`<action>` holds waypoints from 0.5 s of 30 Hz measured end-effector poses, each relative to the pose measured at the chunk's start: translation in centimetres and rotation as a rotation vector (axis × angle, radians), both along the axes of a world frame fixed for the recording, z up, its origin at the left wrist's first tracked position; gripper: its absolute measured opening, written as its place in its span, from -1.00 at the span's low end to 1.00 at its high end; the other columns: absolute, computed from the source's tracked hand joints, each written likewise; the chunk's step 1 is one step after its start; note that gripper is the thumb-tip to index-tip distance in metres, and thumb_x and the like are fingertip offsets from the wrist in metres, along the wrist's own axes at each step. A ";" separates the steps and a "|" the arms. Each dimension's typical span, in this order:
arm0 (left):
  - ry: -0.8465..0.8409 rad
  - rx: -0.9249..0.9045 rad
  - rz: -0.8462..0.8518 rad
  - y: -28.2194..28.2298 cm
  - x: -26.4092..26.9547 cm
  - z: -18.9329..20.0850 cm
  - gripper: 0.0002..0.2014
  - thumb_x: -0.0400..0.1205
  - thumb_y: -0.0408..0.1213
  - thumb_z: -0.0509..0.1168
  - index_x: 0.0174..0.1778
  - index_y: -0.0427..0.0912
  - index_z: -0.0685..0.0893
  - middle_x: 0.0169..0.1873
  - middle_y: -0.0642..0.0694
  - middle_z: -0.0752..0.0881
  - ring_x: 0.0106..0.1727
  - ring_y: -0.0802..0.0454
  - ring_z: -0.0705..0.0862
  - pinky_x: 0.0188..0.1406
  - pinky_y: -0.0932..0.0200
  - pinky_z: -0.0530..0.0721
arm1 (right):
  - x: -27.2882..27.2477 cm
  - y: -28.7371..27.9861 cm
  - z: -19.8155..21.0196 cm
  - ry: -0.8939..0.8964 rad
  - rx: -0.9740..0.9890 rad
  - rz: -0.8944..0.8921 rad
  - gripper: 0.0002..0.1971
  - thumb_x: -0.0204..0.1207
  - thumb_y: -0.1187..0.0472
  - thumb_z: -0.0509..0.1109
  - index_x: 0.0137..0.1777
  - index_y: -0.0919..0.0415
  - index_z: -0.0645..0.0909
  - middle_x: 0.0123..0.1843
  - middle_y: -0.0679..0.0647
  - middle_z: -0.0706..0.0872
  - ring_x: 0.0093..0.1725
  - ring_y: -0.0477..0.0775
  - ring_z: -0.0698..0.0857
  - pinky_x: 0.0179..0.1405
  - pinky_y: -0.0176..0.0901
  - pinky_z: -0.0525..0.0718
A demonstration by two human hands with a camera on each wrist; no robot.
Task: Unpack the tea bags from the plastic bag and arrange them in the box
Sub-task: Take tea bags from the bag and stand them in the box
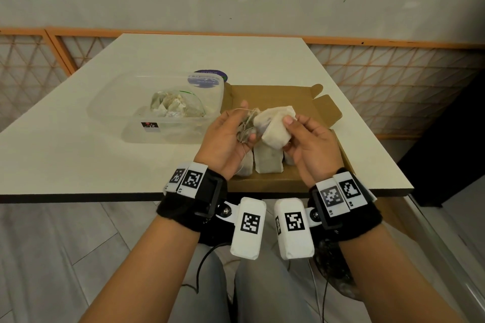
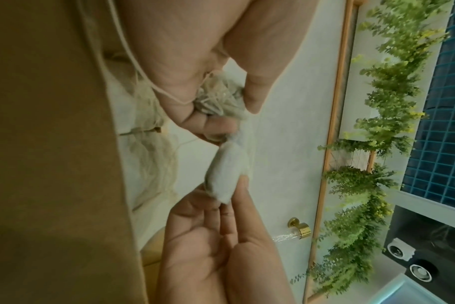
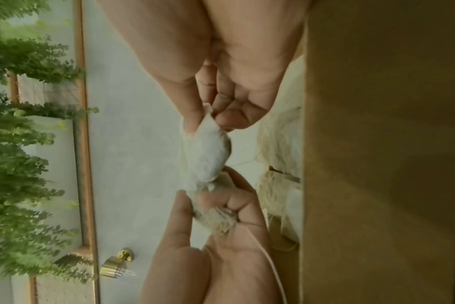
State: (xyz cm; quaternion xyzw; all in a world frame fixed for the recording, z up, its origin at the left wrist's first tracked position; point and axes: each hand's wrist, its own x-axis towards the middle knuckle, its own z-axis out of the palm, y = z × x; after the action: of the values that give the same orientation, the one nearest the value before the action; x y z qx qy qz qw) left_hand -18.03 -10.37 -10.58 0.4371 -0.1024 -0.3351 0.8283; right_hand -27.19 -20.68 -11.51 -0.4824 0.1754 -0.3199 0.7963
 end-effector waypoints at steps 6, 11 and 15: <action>-0.235 0.182 -0.052 1.0 0.4 1.2 -0.94 0.65 -0.31 0.28 -0.13 -0.14 0.62 -0.45 -0.06 0.61 -0.55 0.18 0.53 -0.64 0.38 0.35 | -1.0 -1.2 1.7 0.136 -0.316 0.072 -0.89 0.51 0.39 0.36 -0.12 0.17 0.64 -0.22 0.00 0.74 -0.11 -0.02 0.71 0.00 -0.06 0.71; -0.561 0.408 -0.272 1.1 0.2 1.8 -0.65 0.55 0.02 0.36 -0.56 0.05 0.69 -0.60 0.11 0.51 -0.58 0.23 0.44 -0.63 0.40 0.30 | -1.4 -1.2 2.9 0.202 -0.516 0.162 -0.87 0.50 0.42 0.34 -0.07 0.21 0.63 -0.14 0.16 0.67 -0.13 -0.03 0.68 -0.08 -0.29 0.71; -0.565 0.380 -0.225 1.3 0.2 1.8 -0.85 0.57 -0.17 0.40 -0.30 -0.08 0.74 -0.59 0.09 0.53 -0.54 0.21 0.52 -0.64 0.42 0.32 | -1.8 -1.4 3.1 0.235 -0.547 0.115 -0.85 0.47 0.41 0.39 -0.05 0.17 0.67 -0.13 0.11 0.74 -0.16 -0.15 0.74 -0.11 -0.35 0.72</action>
State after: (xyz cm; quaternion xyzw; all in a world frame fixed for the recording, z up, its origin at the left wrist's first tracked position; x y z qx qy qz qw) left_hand -17.81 -9.08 -8.75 0.6446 -0.3106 -0.3032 0.6293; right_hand -28.97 -22.12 -8.37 -0.7218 0.1459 -0.2515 0.6280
